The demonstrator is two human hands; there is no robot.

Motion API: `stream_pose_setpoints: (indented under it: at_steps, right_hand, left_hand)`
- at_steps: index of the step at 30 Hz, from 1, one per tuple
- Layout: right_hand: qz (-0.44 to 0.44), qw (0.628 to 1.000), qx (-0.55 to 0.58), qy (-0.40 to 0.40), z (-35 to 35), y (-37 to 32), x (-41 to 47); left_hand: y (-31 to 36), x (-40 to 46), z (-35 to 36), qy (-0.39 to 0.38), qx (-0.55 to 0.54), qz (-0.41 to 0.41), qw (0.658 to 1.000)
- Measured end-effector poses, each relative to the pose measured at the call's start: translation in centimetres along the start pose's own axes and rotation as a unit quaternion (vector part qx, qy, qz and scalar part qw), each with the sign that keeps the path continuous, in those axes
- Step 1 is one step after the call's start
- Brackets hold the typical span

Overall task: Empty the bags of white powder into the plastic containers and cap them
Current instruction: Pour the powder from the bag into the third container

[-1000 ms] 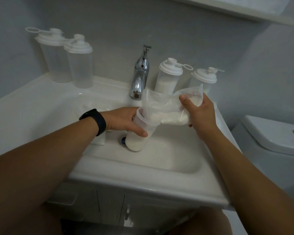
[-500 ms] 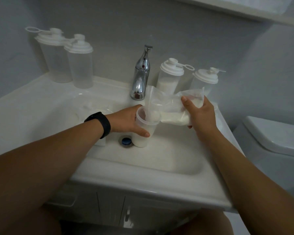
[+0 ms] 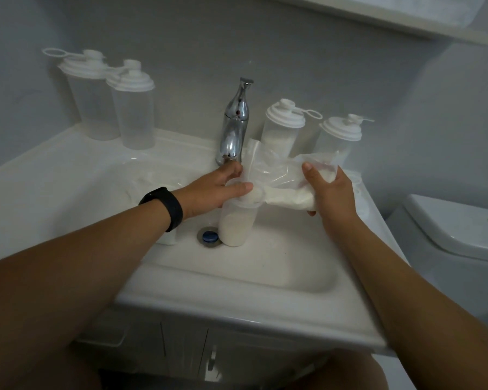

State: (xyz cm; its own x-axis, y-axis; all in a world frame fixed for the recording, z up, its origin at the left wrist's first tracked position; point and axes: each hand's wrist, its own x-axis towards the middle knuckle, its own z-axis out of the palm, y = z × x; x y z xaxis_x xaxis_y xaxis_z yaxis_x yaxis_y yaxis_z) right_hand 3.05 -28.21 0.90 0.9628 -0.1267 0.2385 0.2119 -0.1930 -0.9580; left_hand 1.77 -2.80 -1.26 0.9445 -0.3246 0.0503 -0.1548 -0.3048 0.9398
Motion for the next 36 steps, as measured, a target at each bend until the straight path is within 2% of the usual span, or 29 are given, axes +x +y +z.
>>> stream_pose_setpoints:
  at_steps: [4, 11, 18, 26, 32, 36]
  right_hand:
    - [-0.001, 1.0, 0.0, 0.001, 0.0, 0.1, 0.0]
    - [-0.006, 1.0, -0.007, -0.009, 0.1, -0.2, -0.1]
    - [-0.017, 0.999, -0.021, -0.038, 0.2, -0.3, -0.4]
    - [-0.018, 0.999, -0.021, -0.033, 0.2, -0.4, -0.4]
    - [0.003, 0.998, -0.043, -0.049, 0.4, -0.1, -0.3]
    - [-0.007, 0.999, -0.038, -0.03, 0.3, -0.5, -0.4]
  left_hand:
    - [-0.2, 0.2, 0.0, 0.033, 0.035, 0.005, 0.999]
    - [-0.1, 0.2, 0.1, 0.044, 0.029, 0.025, 0.998]
    - [0.4, 0.4, 0.3, 0.056, -0.085, -0.01, 0.995]
    - [0.5, 0.4, 0.3, 0.097, -0.07, -0.01, 0.993]
    - [0.8, 0.3, 0.0, 0.098, -0.104, -0.02, 0.989]
    - [1.3, 0.2, 0.0, 0.091, -0.154, -0.035, 0.983]
